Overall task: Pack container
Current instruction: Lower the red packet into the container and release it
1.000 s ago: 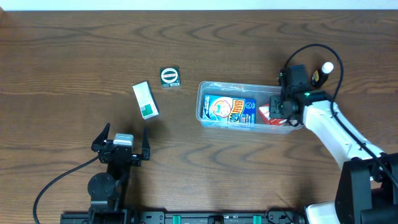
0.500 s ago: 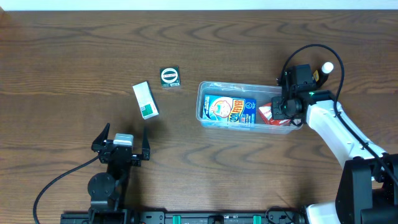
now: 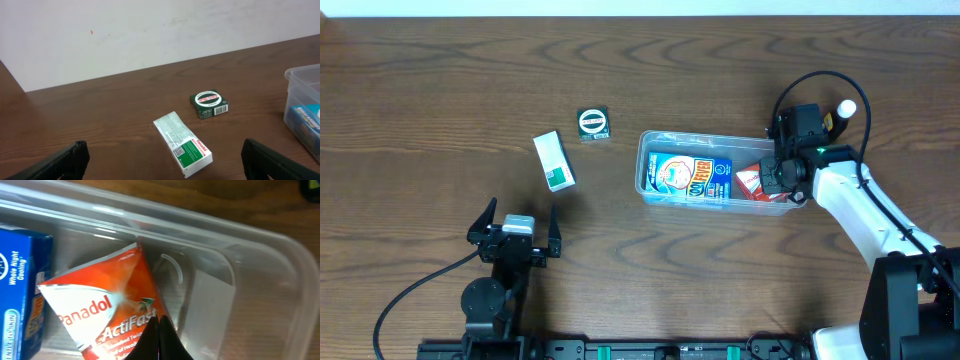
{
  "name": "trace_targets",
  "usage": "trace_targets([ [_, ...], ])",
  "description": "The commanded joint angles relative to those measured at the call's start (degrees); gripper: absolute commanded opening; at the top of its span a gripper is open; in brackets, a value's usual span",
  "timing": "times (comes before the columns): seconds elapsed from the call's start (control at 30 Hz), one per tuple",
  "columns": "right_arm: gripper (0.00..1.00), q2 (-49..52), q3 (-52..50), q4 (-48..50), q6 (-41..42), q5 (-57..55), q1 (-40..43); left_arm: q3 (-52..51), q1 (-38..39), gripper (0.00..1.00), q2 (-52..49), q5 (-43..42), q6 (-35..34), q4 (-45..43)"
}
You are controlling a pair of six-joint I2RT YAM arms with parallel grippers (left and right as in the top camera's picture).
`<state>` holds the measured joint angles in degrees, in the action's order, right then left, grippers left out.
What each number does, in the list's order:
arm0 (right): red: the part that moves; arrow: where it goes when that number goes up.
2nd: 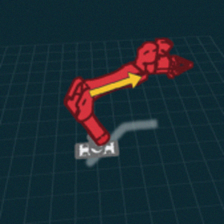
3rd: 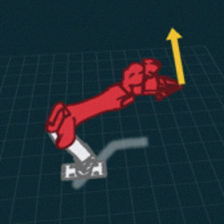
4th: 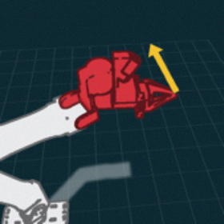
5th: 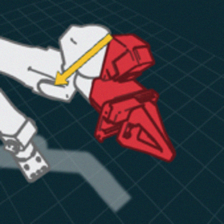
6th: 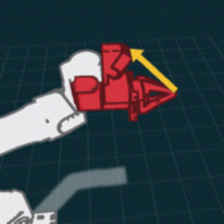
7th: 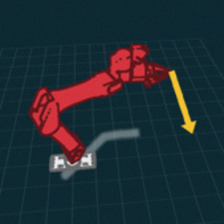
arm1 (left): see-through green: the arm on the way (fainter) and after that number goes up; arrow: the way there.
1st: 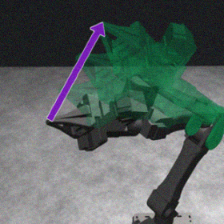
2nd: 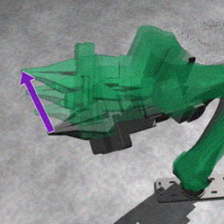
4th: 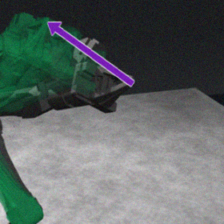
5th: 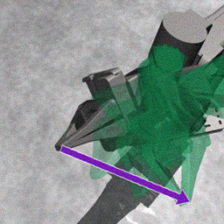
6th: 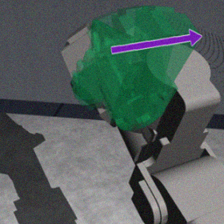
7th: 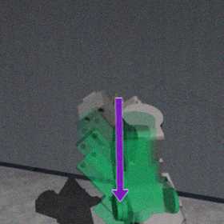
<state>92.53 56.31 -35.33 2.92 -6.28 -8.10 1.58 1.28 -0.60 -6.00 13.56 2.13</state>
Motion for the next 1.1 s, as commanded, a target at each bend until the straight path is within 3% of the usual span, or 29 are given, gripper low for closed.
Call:
trace_targets([
  [0.0,0.01,0.5,0.1,0.0,-1.3,-2.8,0.3,-1.4,-0.2,0.98,0.4,-0.4,0.3,1.3],
  [1.07,0.01,0.5,-3.3,2.2,-3.0,-1.1,0.3,-1.4,-0.2,0.98,0.4,-0.4,0.3,1.3],
])
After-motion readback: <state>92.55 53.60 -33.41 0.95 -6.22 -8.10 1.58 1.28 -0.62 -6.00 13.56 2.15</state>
